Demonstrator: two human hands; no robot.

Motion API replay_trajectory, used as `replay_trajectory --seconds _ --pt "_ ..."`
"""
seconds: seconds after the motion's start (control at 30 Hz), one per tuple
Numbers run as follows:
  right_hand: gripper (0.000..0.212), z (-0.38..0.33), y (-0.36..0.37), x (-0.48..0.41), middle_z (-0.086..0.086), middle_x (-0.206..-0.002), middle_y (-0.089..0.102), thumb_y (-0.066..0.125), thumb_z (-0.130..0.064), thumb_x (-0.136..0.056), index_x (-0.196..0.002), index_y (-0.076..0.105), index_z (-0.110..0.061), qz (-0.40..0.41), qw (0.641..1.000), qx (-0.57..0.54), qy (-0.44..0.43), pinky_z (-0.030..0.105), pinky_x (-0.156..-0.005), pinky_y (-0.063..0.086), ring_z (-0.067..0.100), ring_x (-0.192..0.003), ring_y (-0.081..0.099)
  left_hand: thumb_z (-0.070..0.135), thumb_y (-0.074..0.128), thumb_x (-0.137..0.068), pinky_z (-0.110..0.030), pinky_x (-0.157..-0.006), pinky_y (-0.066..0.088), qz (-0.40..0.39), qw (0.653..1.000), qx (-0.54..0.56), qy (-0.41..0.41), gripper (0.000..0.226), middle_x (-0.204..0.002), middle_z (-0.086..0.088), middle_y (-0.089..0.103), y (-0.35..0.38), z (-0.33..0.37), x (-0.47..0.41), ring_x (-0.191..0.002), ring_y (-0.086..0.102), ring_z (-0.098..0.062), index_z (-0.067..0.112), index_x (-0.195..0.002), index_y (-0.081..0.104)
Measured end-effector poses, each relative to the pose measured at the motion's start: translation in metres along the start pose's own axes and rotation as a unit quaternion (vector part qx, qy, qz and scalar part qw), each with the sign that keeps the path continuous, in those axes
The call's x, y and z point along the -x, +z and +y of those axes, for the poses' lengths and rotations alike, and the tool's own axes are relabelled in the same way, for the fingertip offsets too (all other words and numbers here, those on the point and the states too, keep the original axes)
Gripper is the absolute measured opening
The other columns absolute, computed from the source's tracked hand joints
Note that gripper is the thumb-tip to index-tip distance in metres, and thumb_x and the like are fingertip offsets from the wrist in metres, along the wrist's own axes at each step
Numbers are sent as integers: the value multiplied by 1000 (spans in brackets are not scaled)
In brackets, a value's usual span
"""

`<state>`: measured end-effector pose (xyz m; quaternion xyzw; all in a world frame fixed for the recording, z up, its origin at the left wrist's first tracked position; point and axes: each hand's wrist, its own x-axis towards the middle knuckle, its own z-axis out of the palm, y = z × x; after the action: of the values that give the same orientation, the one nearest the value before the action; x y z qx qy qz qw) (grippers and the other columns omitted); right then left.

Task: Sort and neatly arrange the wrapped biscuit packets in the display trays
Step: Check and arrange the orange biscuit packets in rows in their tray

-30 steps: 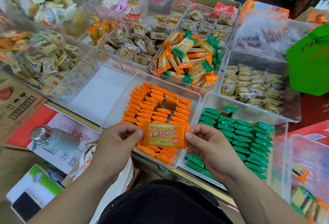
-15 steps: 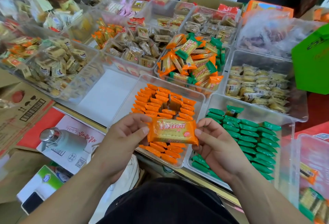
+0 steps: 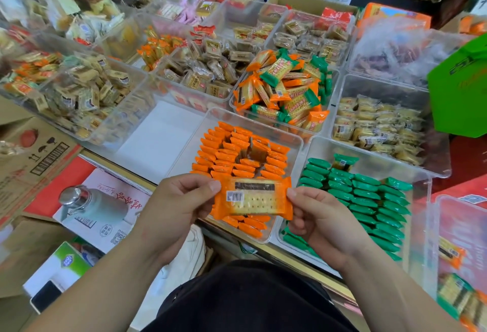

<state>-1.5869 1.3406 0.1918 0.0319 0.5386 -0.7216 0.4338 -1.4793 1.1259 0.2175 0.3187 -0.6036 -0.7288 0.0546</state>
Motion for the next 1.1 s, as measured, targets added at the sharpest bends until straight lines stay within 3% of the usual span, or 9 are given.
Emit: replay_trajectory --seconds 0.1,0.3,0.4,0.5,0.63,0.77,0.87,1.0,1.1 --pt "24 1 2 0 3 -58 41 67 -17 -81 -60 56 -12 -17 997 -69 34 23 -51 28 12 -47 39 21 80 -71 -50 -86 36 -19 994 85 -63 28 -103 -29 58 -4 -7 -3 -93 46 -37 -1 -86 75" --pt "22 7 -2 -1 0 -54 34 69 -21 -81 -70 53 -10 -5 999 -28 21 21 -48 25 11 -46 31 21 71 -80 -40 -72 39 -15 992 105 -70 21 -103 -28 56 -6 -20 -9 -94 44 -38 2 -89 72" --pt "21 8 -3 -4 2 -52 33 68 -24 -86 -86 60 -4 26 999 28 2 22 -42 27 12 -43 29 23 70 -84 -39 -68 38 0 998 38 -41 14 -74 -16 57 -1 -20 -11 -73 46 -29 11 -78 74" --pt "19 7 -4 -12 9 -57 55 62 -22 -97 -99 65 -3 67 995 74 6 24 -42 38 18 -45 48 12 66 -94 -26 -54 41 33 994 -100 18 17 -60 -8 61 3 -22 -19 -56 54 -19 17 -81 75" --pt "32 1 -6 -32 21 -97 75 52 -33 -103 -114 64 -6 75 996 39 18 34 -63 57 33 -89 74 12 65 -95 -20 -62 51 44 979 -184 77 15 -79 3 76 11 -29 -34 -75 72 -12 23 -94 76" --pt "19 -4 -10 -63 17 -102 75 62 -23 -98 -109 64 -8 115 992 44 7 31 -64 59 29 -90 75 15 69 -92 -14 -78 51 35 964 -239 111 27 -92 20 74 19 -42 -60 -93 68 2 41 -97 72" --pt "17 -9 -18 -90 18 -98 75 67 -10 -94 -110 63 -10 155 987 49 -18 34 -71 61 29 -84 75 24 64 -97 -16 -87 48 -4 934 -327 141 27 -110 28 66 21 -55 -86 -105 59 12 46 -112 64" --pt "37 -20 -28 -129 6 -93 77 72 -9 -91 -122 56 -20 191 959 186 -94 37 -75 61 24 -82 75 51 51 -99 -38 -114 35 -63 846 -517 113 56 -153 5 45 14 -87 -127 -141 39 -15 27 -149 44" --pt "35 -22 -36 -161 -8 -100 72 74 -18 -90 -123 63 -23 208 869 415 -170 30 -76 59 12 -87 70 63 35 -98 -50 -123 11 -121 750 -645 88 71 -168 4 9 14 -110 -148 -155 7 -20 29 -158 22"
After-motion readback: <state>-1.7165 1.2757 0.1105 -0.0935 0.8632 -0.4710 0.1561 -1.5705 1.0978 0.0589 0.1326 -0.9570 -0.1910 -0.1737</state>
